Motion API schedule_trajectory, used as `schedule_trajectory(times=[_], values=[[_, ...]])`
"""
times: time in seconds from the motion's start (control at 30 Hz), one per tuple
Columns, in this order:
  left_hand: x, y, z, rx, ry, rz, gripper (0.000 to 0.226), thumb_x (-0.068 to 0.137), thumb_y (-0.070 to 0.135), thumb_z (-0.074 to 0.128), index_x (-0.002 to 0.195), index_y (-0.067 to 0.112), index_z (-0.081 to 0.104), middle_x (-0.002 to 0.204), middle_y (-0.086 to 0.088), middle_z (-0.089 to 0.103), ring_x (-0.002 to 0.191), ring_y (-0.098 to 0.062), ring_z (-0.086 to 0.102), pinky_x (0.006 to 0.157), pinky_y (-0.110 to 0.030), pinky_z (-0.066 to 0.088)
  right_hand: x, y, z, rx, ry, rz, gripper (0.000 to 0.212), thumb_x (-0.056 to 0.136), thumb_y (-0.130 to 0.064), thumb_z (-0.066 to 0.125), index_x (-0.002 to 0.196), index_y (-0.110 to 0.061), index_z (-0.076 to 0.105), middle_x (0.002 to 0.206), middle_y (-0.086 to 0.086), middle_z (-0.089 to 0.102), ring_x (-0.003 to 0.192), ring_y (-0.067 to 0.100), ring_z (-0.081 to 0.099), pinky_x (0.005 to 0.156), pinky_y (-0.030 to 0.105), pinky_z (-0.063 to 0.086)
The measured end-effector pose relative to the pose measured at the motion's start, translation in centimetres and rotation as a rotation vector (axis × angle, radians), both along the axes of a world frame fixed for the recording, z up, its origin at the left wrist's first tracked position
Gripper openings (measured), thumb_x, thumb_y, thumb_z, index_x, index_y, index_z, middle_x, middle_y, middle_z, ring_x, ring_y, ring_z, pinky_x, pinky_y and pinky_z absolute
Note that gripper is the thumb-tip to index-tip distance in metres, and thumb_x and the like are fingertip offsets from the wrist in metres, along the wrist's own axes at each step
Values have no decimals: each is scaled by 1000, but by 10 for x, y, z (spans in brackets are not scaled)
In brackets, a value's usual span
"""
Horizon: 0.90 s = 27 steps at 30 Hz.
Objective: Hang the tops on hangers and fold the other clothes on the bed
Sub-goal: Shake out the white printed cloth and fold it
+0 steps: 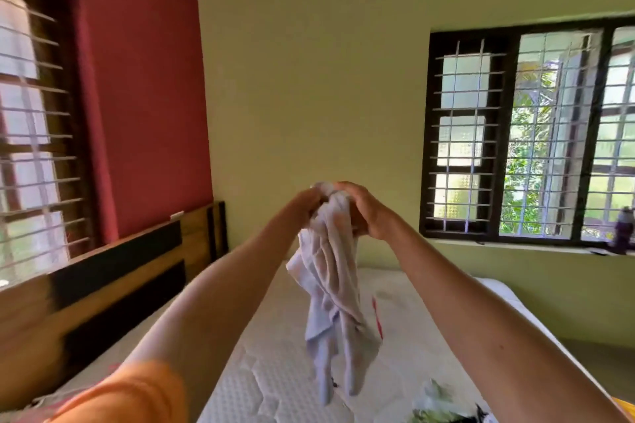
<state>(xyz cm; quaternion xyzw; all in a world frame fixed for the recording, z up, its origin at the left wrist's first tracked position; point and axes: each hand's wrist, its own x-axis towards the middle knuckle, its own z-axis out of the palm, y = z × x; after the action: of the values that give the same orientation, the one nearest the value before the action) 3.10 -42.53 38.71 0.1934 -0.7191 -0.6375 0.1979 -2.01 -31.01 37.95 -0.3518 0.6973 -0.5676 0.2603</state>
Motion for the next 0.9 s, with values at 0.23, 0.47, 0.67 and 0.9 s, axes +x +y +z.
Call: schedule_trajectory(times=[0.23,0.47,0.67,0.9], values=[[54,-40,69,-13,133,-317,26,71,7,40,62,1,63,56,-9,62,49,-16,60,50,-17,50,-1,-57,23,-80,-286,18,89,80,-81,23,99,-6,67,93,14,70,88,29,65,83,42,52],[97,-118,126,-212,-12,-314,29,92,36,47,100,10,58,88,-5,68,81,-18,64,86,-33,49,44,-145,95,-460,-36,80,23,93,-19,51,105,-5,65,102,14,70,79,18,64,67,26,52],[132,-162,176,-509,-106,-13,54,92,56,36,102,9,61,98,-7,63,89,-22,58,88,-34,43,84,-183,165,-697,57,-5,17,89,-7,49,88,-17,62,81,6,64,70,18,60,57,21,48],[138,-187,195,-391,202,-102,34,85,33,49,108,12,60,109,-9,62,101,-26,56,104,-42,38,109,-201,197,-840,-112,73,30,95,-6,36,73,-15,56,52,2,60,43,12,58,51,22,48]])
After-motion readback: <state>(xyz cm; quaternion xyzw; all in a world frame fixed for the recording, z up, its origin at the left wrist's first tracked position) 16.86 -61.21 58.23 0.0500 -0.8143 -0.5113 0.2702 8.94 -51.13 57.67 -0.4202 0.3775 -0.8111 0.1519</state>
